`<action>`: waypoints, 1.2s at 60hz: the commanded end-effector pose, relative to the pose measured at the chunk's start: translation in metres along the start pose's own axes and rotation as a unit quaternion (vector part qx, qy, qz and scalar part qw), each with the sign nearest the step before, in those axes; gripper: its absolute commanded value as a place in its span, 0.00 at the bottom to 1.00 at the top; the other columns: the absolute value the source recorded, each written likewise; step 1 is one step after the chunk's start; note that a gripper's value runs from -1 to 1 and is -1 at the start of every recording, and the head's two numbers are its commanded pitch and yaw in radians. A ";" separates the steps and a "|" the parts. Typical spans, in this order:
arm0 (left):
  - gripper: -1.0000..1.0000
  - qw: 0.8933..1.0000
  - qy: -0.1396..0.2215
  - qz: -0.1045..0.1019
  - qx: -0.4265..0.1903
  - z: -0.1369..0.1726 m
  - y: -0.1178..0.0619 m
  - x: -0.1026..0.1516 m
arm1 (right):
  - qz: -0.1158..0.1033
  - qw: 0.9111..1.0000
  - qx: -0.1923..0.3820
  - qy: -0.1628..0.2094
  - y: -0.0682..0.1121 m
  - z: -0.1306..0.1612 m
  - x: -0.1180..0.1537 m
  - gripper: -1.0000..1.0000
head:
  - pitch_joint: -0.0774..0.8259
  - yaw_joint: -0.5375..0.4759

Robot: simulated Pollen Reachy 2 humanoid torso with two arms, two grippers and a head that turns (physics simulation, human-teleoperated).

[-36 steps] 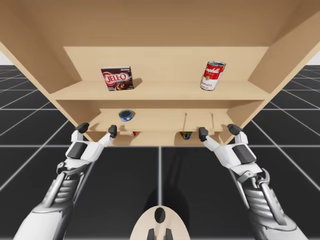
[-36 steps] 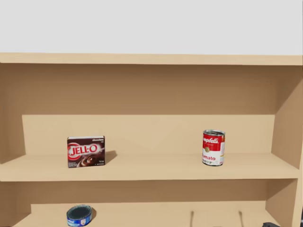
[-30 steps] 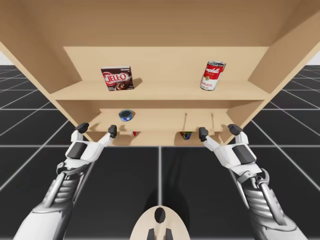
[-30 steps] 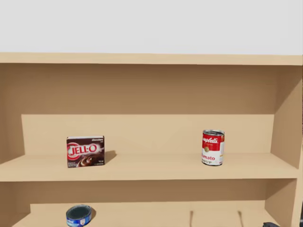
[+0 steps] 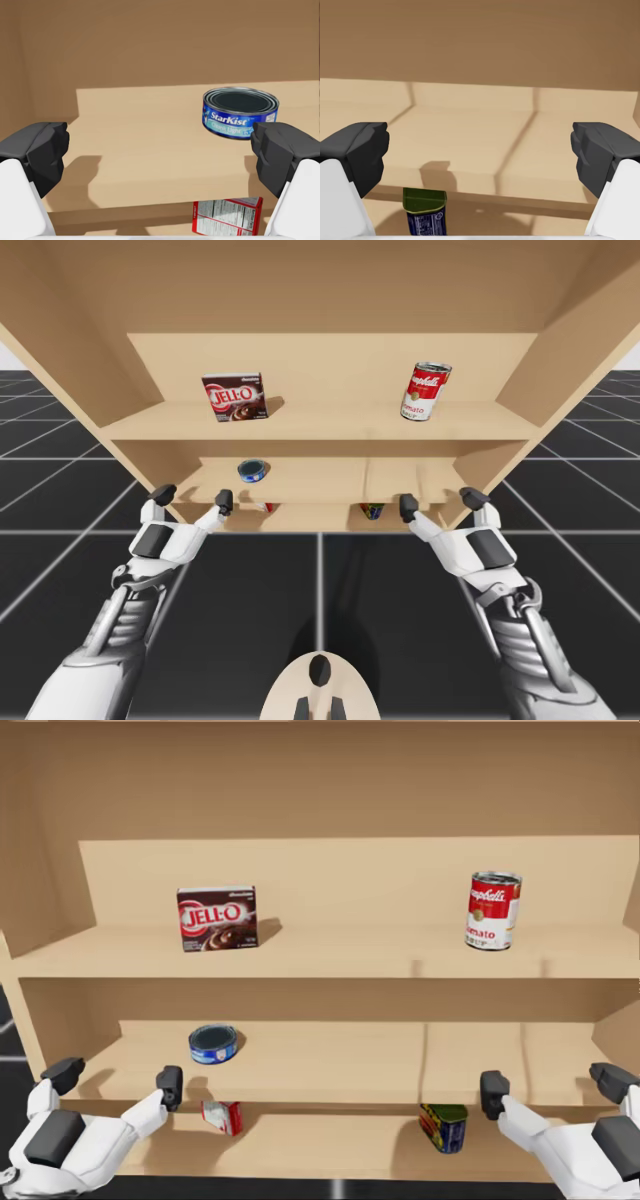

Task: Retrieve the tuna can from the shelves.

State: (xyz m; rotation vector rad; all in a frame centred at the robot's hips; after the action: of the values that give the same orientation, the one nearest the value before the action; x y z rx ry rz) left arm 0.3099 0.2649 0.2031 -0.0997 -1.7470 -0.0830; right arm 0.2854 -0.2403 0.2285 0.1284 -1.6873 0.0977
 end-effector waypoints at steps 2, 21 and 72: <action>0.00 1.000 -0.004 -0.002 -0.002 0.001 0.000 0.001 | 0.003 1.000 -0.002 -0.002 -0.001 0.001 0.001 0.00 | 0.45 0.64; 0.00 1.000 -0.007 -0.001 -0.007 0.002 -0.002 0.003 | 0.005 1.000 -0.004 -0.002 0.000 0.002 0.002 0.00 | 0.56 0.78; 0.00 0.993 0.101 0.038 -0.052 -0.069 -0.070 0.027 | -0.003 1.000 -0.008 -0.011 -0.006 0.004 0.006 0.00 | 0.58 0.79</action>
State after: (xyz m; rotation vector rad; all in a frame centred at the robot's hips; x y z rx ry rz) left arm 0.3428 0.2018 0.2489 -0.2245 -1.5788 -0.1350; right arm 0.2819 -0.2462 0.2333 0.1195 -1.7079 0.0838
